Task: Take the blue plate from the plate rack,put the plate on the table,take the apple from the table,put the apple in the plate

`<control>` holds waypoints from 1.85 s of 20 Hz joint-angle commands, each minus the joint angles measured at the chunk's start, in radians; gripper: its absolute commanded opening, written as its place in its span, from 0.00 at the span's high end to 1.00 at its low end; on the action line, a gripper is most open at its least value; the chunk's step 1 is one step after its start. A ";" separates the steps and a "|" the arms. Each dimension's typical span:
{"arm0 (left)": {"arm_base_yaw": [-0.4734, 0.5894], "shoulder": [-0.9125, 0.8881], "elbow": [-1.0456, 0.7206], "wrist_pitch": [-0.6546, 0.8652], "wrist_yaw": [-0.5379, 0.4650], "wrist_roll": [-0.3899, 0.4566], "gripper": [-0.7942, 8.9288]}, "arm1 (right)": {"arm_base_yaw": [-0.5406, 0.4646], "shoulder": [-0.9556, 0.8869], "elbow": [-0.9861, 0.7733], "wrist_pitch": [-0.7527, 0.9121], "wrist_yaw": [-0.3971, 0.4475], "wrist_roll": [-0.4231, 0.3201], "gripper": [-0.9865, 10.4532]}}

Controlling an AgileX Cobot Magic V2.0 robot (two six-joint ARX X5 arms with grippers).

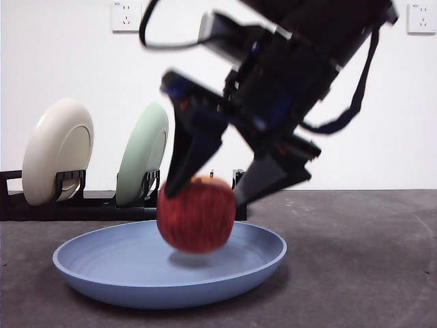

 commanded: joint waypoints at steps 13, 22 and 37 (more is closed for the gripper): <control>0.000 -0.004 0.002 0.003 -0.006 -0.011 0.93 | 0.016 0.079 -0.002 0.024 -0.005 0.006 0.41; 0.000 -0.004 0.002 0.003 -0.006 -0.011 0.93 | 0.075 -0.043 0.094 -0.114 0.039 0.002 0.39; 0.000 0.003 0.002 0.003 0.001 -0.011 0.92 | 0.076 -0.781 0.221 -0.827 0.333 -0.001 0.91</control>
